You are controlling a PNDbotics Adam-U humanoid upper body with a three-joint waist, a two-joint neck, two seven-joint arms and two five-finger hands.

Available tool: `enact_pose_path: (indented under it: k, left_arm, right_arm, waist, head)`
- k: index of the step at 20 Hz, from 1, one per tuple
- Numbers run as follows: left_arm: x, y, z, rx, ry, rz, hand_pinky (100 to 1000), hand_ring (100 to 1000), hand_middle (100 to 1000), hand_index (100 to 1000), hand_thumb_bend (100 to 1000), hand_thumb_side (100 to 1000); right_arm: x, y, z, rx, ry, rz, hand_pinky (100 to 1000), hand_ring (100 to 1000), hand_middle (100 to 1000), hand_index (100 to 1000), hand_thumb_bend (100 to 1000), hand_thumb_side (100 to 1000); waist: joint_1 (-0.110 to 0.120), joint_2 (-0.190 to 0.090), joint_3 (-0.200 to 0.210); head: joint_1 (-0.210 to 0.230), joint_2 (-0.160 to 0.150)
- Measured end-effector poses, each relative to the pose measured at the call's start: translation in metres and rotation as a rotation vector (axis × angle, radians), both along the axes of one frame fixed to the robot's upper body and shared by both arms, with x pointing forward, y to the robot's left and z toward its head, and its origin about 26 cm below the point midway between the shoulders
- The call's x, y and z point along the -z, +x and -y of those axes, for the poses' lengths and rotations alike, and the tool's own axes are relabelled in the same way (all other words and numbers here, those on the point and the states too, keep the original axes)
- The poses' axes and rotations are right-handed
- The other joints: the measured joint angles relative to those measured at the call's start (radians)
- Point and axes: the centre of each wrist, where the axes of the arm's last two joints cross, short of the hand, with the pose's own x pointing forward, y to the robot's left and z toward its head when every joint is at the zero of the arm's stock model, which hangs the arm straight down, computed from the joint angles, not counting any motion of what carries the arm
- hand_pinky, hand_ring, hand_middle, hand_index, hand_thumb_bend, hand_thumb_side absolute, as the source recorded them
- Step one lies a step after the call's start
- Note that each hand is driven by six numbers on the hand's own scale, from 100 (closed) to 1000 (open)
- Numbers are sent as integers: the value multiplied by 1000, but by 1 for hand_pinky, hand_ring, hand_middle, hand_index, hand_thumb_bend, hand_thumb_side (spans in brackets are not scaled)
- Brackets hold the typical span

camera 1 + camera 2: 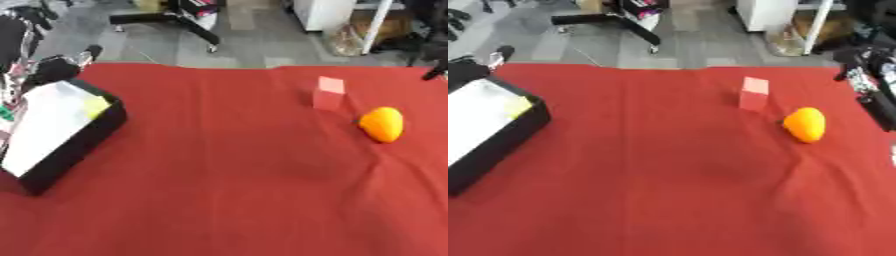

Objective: Pick up the objects with one hand, pass them to the other hand, and then place them into the box on the other side of the table.

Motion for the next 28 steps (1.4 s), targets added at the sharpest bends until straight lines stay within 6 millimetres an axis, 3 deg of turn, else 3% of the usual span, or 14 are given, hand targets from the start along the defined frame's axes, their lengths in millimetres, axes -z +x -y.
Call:
enact_pose_path:
  k: [6, 12, 16, 19, 22, 28]
  left_arm:
    - [16, -25, 62, 269, -189, 95, 745, 550, 561, 764, 537, 683]
    - [17, -57, 107, 538, -349, 114, 744, 547, 553, 754, 532, 701]
    - [7, -80, 116, 691, -425, 135, 745, 546, 549, 747, 527, 714]
    - [-10, -93, 111, 817, -519, 99, 746, 545, 546, 744, 523, 721]
    - [-18, -97, 106, 903, -565, 61, 746, 545, 545, 742, 519, 725]
    - [-19, -98, 107, 966, -581, 31, 747, 544, 543, 739, 509, 742]
  right_arm:
    - [-28, 24, 18, 66, -139, -88, 801, 778, 837, 891, 100, 1000]
    - [-46, 46, 29, 139, -214, -191, 820, 817, 867, 918, 100, 1000]
    - [-37, 57, 39, 189, -264, -273, 834, 845, 890, 937, 100, 1000]
    - [-14, 69, 53, 257, -356, -307, 862, 887, 923, 961, 100, 1000]
    - [13, 71, 63, 302, -457, -313, 882, 922, 945, 975, 218, 1000]
    - [29, 72, 69, 327, -569, -280, 898, 936, 954, 980, 227, 1000]
  waist:
    - [9, 24, 45]
    - [20, 52, 99]
    - [26, 64, 129]
    - [31, 70, 153]
    - [33, 78, 172]
    - [39, 93, 204]
  head:
    - [-127, -3]
    - [-202, -28]
    - [-235, -43]
    - [-262, -50]
    - [-290, -57]
    - [-324, -71]
